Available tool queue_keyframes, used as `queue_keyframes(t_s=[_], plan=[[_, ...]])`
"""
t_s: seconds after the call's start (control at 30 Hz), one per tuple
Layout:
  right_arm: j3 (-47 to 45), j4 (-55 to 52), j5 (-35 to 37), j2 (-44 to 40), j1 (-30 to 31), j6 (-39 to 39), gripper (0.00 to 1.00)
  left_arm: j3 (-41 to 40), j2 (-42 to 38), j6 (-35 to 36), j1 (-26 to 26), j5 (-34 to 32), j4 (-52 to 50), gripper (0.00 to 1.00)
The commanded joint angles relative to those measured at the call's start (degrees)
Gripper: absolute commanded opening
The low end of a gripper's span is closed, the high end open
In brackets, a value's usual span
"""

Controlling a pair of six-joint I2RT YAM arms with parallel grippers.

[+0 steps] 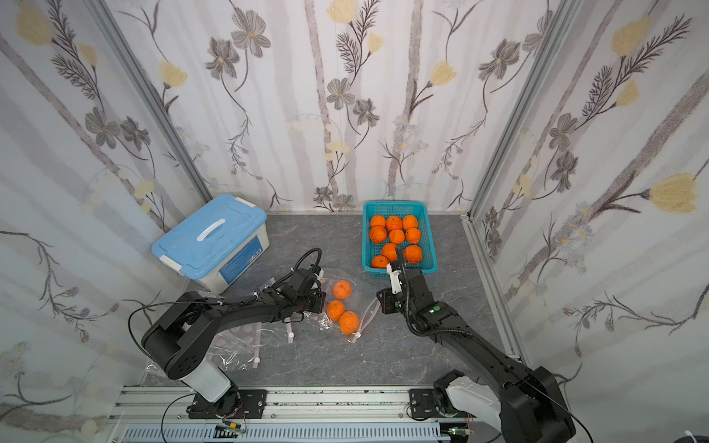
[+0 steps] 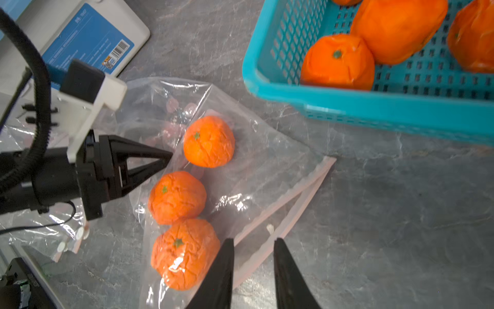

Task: Open the zip-top bag and take out the orange
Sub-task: Place the orange in the basket, then pick up the orange from the zipper food storage bag.

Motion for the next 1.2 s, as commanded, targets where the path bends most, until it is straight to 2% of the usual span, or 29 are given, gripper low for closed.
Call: queue_keyframes(t_s=[0.0, 0.2, 0.53, 0.67, 0.8, 1.17], plan=[[-5.0, 9.0, -1.8, -1.9, 1.6, 4.4, 0.25, 0.4, 0.0, 0.7, 0.0, -0.5, 0.0, 0.0], [-7.4, 14.7, -1.6, 3.3, 4.4, 7.1, 0.21, 0.0, 0.0, 0.5, 0.0, -0.1, 0.5, 0.0], [-3.5, 18.7, -1.7, 13.3, 6.3, 8.3, 0.18, 0.1, -0.3, 0.4, 0.0, 0.4, 0.2, 0.0], [-4.5, 19.6, -1.7, 12.4, 6.4, 8.1, 0.18, -0.7, -2.4, 0.3, 0.0, 0.3, 0.5, 0.0], [-3.1, 15.7, -1.3, 10.9, 6.4, 7.4, 0.18, -0.9, -3.2, 0.1, -0.1, 0.3, 0.4, 0.0], [-6.0, 17.2, -0.2, 10.8, 6.4, 6.5, 0.17, -0.7, -2.1, -0.4, -0.3, 0.9, 0.6, 0.0]])
